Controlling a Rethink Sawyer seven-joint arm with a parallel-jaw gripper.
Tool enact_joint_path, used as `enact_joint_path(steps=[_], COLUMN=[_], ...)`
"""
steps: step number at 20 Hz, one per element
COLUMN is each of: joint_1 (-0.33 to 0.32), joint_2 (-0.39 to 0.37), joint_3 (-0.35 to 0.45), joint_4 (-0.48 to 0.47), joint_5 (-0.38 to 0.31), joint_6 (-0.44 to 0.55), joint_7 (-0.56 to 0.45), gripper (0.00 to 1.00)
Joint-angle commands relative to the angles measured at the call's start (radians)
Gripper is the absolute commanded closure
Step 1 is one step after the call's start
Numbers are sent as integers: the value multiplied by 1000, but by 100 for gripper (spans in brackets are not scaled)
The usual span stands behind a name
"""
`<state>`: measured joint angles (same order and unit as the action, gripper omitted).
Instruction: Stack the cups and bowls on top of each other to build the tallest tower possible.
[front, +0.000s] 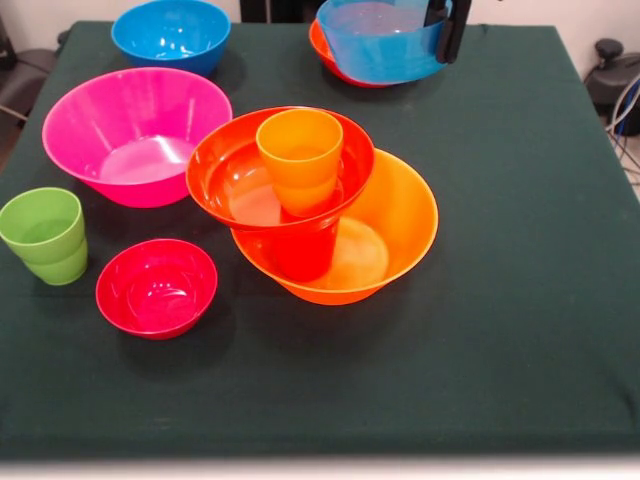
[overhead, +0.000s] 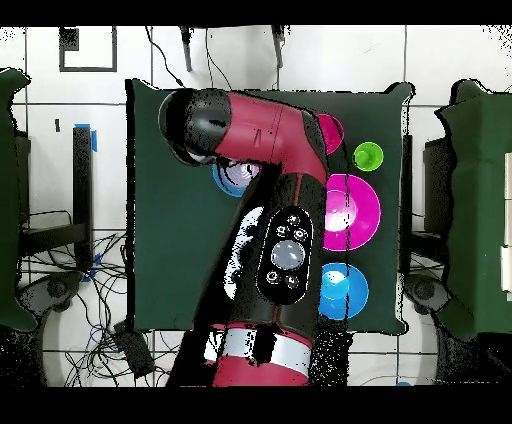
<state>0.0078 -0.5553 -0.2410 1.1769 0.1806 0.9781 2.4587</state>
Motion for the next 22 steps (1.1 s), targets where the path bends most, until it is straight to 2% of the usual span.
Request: enact_joint_path(steps=[1, 5, 9, 14, 17, 22], joint_1=[-42, -64, -76, -89, -96, -115], joint_2=[17, 38, 36, 28, 37, 73], joint_3=[145, 165, 183, 202, 212, 228], joint_4=[-73, -147, -171, -181, -183, -246], joint_5=[-92, -107, -110, -120, -134, -158], joint_6=[125, 193, 235, 252, 227, 247], joint_7=[-235, -255, -260, -264, -274, -311], gripper=[100, 100, 100, 100, 100, 100])
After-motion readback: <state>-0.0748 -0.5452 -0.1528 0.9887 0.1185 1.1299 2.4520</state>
